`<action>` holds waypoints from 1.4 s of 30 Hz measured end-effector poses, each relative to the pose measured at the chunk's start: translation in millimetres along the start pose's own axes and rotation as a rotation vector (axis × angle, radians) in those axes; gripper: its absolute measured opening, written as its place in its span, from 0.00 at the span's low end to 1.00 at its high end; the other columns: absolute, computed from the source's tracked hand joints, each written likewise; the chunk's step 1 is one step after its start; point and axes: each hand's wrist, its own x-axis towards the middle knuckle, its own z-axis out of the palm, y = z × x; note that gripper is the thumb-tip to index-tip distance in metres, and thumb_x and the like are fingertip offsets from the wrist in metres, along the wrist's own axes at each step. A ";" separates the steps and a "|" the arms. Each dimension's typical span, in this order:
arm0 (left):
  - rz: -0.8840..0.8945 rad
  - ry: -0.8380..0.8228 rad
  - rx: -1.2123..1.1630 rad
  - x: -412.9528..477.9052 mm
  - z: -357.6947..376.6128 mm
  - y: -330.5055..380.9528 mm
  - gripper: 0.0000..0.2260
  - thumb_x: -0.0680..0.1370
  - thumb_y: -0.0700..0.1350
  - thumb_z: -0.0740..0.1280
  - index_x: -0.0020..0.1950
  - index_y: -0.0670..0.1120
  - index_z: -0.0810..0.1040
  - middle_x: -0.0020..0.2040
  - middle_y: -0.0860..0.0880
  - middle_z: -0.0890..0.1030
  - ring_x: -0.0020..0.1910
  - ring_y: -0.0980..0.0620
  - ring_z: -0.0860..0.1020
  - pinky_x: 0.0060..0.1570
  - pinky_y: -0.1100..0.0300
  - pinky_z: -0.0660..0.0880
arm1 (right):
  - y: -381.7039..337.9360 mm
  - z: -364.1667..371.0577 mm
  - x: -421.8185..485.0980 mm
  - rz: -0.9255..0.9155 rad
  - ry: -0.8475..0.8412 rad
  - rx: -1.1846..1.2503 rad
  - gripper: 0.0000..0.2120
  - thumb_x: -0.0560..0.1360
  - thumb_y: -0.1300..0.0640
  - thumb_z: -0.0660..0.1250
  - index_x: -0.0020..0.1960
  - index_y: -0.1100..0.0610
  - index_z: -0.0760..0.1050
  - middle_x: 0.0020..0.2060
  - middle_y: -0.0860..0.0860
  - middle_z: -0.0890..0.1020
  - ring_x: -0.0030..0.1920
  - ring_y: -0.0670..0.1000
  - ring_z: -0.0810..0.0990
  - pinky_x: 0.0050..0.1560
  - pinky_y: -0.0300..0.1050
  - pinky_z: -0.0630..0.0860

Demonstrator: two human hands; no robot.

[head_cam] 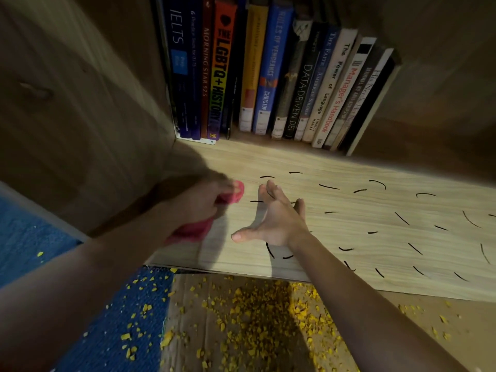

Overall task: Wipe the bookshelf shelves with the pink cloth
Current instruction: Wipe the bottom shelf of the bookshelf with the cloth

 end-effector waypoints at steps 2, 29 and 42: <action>-0.131 0.031 0.016 27.3 -10.9 -10.1 0.24 0.73 0.34 0.61 0.67 0.52 0.73 0.65 0.48 0.76 0.62 0.49 0.74 0.64 0.51 0.69 | -1.1 -0.3 -1.6 -0.001 -0.005 -0.007 0.60 0.59 0.32 0.73 0.78 0.52 0.43 0.76 0.46 0.40 0.75 0.45 0.38 0.70 0.59 0.32; -0.142 0.062 0.106 5.6 -3.5 27.4 0.22 0.78 0.34 0.58 0.69 0.51 0.71 0.70 0.48 0.70 0.66 0.49 0.69 0.69 0.57 0.62 | -5.3 -3.0 -1.7 0.030 -0.020 -0.027 0.59 0.60 0.34 0.74 0.77 0.53 0.44 0.77 0.47 0.42 0.76 0.47 0.41 0.72 0.61 0.36; -0.096 0.002 0.202 -1.3 -0.1 38.2 0.29 0.76 0.29 0.56 0.74 0.52 0.63 0.74 0.51 0.64 0.72 0.49 0.63 0.71 0.57 0.60 | -4.5 -2.3 0.4 0.027 -0.015 -0.044 0.59 0.60 0.34 0.74 0.77 0.53 0.45 0.77 0.48 0.42 0.76 0.47 0.41 0.72 0.62 0.37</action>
